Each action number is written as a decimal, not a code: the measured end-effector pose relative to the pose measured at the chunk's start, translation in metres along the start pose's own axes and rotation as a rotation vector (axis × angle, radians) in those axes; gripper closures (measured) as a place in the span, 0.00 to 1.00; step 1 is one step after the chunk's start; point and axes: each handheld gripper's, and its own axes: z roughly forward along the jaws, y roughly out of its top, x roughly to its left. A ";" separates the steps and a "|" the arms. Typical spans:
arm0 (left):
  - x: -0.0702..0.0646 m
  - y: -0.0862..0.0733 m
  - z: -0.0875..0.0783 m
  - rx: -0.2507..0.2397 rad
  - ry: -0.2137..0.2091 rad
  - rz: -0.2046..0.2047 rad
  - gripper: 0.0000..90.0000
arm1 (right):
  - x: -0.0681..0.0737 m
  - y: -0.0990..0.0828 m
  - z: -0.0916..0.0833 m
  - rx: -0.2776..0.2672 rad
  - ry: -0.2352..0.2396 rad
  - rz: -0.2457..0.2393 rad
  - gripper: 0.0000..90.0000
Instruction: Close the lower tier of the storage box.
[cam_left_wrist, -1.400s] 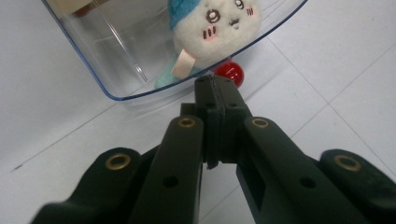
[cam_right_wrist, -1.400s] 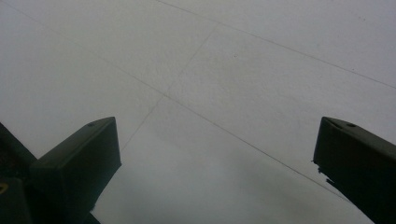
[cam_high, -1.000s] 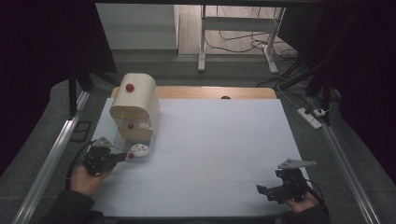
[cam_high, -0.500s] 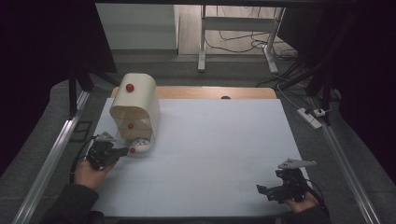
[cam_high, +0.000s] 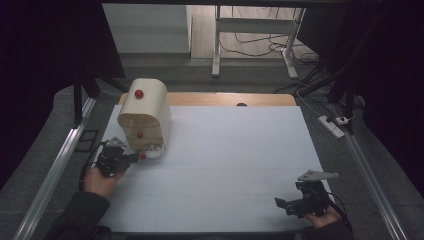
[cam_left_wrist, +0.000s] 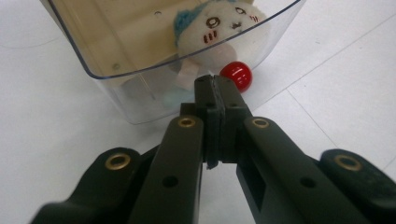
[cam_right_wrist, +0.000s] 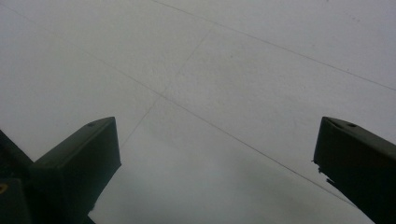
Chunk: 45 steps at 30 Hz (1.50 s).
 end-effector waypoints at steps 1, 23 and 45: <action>0.000 0.001 0.001 -0.003 0.003 0.001 0.98 | 0.000 0.000 0.000 -0.003 -0.004 0.002 0.00; 0.006 0.013 0.011 -0.018 0.032 -0.005 0.98 | 0.002 0.000 0.001 0.010 -0.010 -0.010 0.00; 0.010 0.017 0.016 -0.021 0.040 -0.002 0.97 | 0.002 0.001 0.002 0.020 -0.011 -0.016 0.00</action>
